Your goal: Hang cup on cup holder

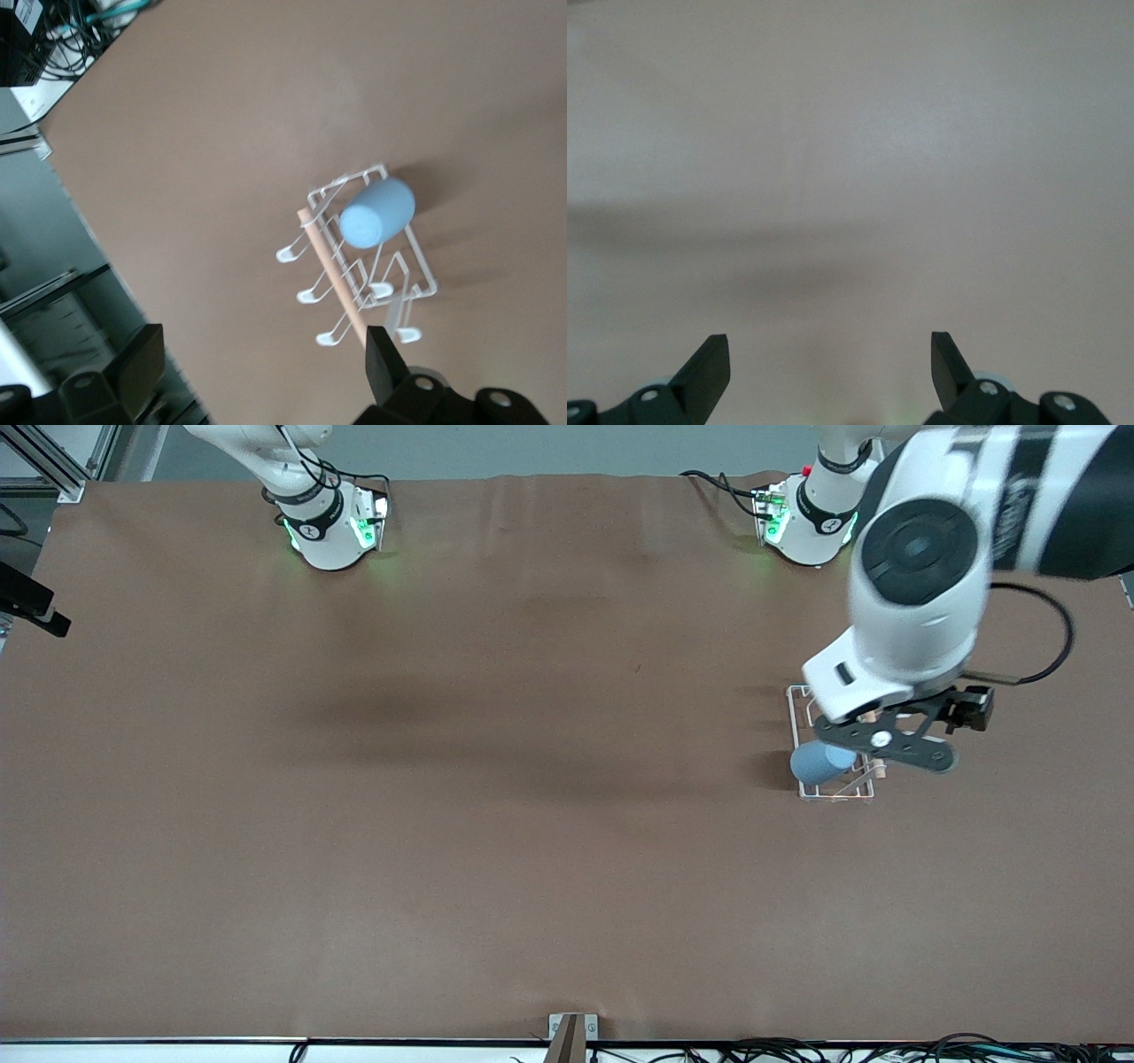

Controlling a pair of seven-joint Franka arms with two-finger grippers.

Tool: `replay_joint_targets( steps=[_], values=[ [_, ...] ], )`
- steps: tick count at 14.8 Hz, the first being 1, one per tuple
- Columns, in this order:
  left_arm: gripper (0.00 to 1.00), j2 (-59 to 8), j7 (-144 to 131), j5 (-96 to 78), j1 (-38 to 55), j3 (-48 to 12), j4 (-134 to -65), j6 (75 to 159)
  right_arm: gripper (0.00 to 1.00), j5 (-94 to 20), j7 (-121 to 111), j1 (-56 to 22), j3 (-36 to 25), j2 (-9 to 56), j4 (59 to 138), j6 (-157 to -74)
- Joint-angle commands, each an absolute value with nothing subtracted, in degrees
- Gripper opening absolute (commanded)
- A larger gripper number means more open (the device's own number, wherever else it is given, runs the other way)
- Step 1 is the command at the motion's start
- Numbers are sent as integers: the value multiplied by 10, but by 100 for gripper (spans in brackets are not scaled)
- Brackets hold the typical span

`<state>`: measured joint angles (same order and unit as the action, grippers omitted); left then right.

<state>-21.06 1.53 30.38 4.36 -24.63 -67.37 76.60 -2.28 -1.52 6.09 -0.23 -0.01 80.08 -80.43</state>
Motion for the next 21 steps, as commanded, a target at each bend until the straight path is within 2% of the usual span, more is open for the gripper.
replay_joint_targets(
  steps=[1, 8, 12, 13, 16, 19, 21],
  values=[
    [100, -176, 11, 241, -10, -251, -681, 815, 100, -31, -11, 65, -3, -10, 809, -809],
    [100, -154, -33, 115, -58, -246, -686, 818, 100, -30, -11, 64, -3, -11, 807, -824],
    [100, -132, -105, 91, -61, -244, -705, 802, 100, -30, -11, 66, -4, -11, 809, -824],
    [100, -112, -105, 85, -62, -243, -728, 802, 100, -29, -11, 71, -3, -11, 810, -822],
    [100, -53, -74, 31, -47, -173, -802, 831, 100, -29, -13, 82, -3, -9, 809, -831],
    [100, -25, -81, -4, -12, -105, -831, 833, 100, -28, -11, 83, -3, -4, 810, -839],
    [100, 6, -85, -5, -7, -97, -873, 837, 100, -22, -12, 81, -2, -2, 807, -839]
  ],
)
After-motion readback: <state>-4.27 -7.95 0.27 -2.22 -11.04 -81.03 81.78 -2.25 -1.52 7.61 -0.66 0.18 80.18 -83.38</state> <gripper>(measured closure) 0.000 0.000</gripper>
